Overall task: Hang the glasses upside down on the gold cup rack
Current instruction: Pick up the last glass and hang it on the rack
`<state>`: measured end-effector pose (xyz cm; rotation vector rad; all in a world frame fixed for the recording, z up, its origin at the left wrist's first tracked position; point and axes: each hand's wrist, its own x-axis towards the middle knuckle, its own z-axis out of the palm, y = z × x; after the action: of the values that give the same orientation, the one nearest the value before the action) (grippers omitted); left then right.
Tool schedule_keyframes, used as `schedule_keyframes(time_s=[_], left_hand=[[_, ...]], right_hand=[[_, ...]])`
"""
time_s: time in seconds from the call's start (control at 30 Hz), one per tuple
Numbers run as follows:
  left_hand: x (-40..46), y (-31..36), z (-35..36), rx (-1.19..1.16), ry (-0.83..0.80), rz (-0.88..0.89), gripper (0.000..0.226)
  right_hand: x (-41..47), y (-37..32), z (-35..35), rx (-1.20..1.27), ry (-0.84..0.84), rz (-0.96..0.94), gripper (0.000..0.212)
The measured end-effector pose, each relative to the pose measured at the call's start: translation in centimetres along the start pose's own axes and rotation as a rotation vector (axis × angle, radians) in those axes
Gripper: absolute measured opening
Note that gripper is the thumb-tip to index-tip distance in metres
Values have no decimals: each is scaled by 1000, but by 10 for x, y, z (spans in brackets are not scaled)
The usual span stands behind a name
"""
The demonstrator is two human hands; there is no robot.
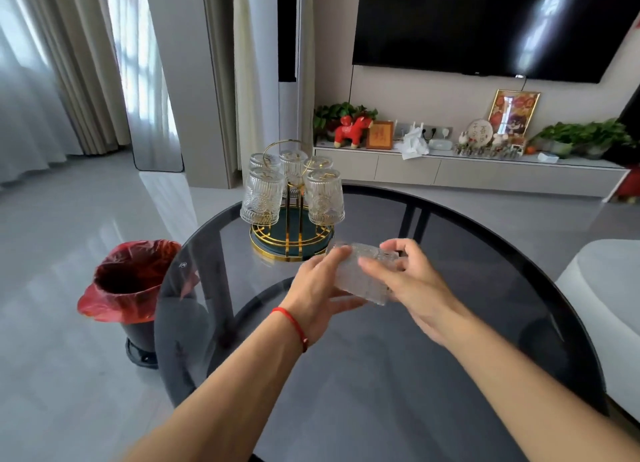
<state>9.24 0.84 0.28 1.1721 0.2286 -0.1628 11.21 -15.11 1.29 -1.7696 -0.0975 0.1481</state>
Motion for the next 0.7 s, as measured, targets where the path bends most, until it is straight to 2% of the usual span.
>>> schedule_keyframes(time_s=[0.07, 0.13, 0.2, 0.27, 0.4, 0.47, 0.57, 0.7], left_hand=[[8, 11, -16, 53, 84, 130, 46], [15, 20, -29, 106, 165, 243, 62], [21, 26, -38, 139, 199, 334, 75], [28, 33, -45, 135, 203, 404, 75], [43, 53, -57, 89, 236, 459, 45], [48, 54, -63, 115, 270, 416, 50], [53, 40, -70, 345, 310, 443, 47], [66, 30, -75, 574, 372, 476, 44]], right_hand=[[15, -10, 15, -199, -114, -35, 62], [29, -24, 28, -343, -201, -98, 71], [43, -37, 40, -434, -237, -174, 85], [57, -51, 51, -474, -247, -242, 90], [82, -71, 60, -491, -114, -399, 89], [95, -80, 64, -462, 14, -481, 89], [111, -93, 72, -430, 158, -586, 89], [129, -101, 88, -440, 255, -649, 90]])
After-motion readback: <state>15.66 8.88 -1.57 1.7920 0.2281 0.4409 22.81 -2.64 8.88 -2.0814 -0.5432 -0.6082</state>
